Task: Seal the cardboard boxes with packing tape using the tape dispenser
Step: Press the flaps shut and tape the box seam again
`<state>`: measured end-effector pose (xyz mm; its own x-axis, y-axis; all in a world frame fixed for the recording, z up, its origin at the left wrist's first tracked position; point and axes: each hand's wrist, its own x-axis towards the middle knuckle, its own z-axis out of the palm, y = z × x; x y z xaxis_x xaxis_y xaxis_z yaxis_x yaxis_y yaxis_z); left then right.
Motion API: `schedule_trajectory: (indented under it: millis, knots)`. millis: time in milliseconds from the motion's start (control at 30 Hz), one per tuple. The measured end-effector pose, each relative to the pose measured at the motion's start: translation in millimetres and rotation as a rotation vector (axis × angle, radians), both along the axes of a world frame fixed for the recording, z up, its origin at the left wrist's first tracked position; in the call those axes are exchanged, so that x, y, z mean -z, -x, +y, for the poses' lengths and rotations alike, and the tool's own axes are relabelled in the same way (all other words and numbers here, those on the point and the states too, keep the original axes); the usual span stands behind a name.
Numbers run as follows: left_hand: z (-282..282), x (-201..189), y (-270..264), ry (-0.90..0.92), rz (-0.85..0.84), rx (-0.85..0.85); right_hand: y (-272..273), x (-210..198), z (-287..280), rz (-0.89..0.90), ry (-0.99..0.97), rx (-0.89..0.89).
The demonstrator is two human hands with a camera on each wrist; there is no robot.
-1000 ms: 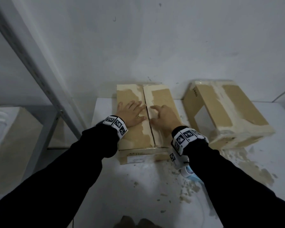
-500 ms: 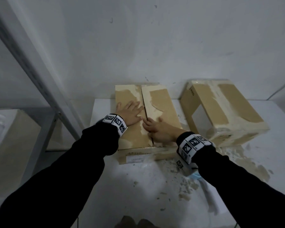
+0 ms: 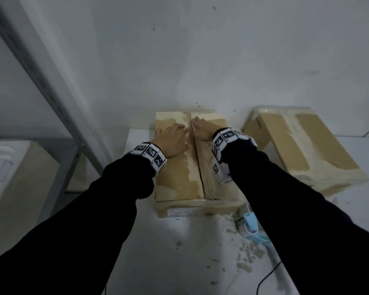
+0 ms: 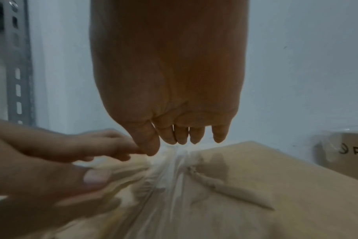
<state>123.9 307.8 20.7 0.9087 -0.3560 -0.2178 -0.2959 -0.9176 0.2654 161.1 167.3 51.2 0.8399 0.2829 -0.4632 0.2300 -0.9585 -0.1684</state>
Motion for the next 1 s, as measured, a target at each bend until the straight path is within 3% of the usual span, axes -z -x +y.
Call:
schedule_trajectory:
  millis: [233,400,800,1000]
  knots:
    - [2,16,-14,-0.247,0.131,0.100,-36,17,7,-0.024,0.083,-0.021]
    - [1,24,-18,-0.266,0.134,0.104,-37,29,3,0.001,0.136,-0.063]
    - [-2,29,-13,-0.269,0.071,0.070,59,40,-24,0.040,0.197,-0.176]
    - [-10,21,2,-0.290,0.039,0.085,59,44,-21,0.109,0.247,-0.143]
